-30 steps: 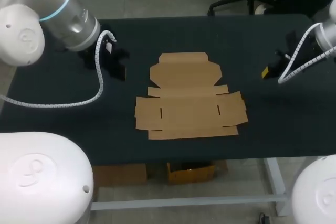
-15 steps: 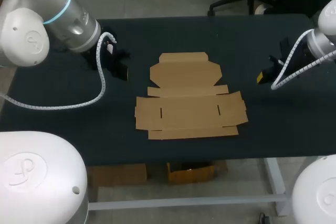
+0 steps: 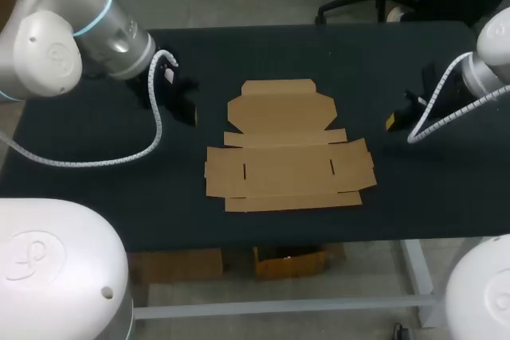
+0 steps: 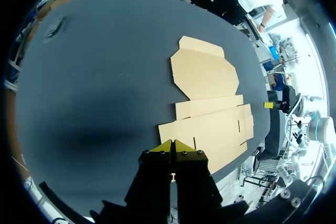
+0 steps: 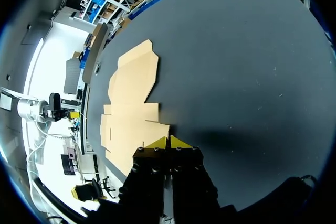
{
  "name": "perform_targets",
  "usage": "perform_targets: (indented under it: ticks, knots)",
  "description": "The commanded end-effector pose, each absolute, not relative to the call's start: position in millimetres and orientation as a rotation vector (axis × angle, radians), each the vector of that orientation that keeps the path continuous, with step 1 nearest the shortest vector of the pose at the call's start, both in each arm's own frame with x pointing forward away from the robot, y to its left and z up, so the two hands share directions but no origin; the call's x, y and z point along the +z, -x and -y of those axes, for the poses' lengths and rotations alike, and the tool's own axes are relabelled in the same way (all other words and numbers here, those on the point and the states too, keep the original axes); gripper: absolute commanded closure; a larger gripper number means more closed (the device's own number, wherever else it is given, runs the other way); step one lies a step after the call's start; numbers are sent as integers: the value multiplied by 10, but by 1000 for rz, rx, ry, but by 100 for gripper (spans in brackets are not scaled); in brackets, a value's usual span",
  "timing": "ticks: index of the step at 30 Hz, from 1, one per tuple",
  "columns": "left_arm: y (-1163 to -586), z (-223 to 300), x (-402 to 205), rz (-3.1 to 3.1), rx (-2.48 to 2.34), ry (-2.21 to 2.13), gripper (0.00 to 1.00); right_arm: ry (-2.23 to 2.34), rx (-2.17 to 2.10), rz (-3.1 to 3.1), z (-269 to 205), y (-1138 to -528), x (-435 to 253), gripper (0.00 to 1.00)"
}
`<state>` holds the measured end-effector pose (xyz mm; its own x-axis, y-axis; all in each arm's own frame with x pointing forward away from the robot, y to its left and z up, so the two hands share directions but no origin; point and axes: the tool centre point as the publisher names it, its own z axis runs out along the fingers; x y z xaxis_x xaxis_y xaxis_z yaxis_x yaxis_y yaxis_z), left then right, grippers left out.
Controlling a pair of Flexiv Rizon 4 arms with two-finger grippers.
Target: Assemble the packaging by folding the flat box into shape, placing the metal phone stand inside, and closing the box properly
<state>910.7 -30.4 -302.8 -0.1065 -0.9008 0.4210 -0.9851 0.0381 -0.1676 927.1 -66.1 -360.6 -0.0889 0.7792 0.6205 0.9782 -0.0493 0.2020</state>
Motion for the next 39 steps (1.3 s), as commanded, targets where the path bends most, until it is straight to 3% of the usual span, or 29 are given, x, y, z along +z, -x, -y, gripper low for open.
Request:
perform_targets:
  ticks: [1,39]
  knots:
    - [-9144,322,-3088,2101,623,-1949,100,1832,-924,1904,698,-9323,-3704,100]
    - [-9127,441,-3373,2070,752,-1957,100,1840,-865,1828,551,-9656,-3791,100]
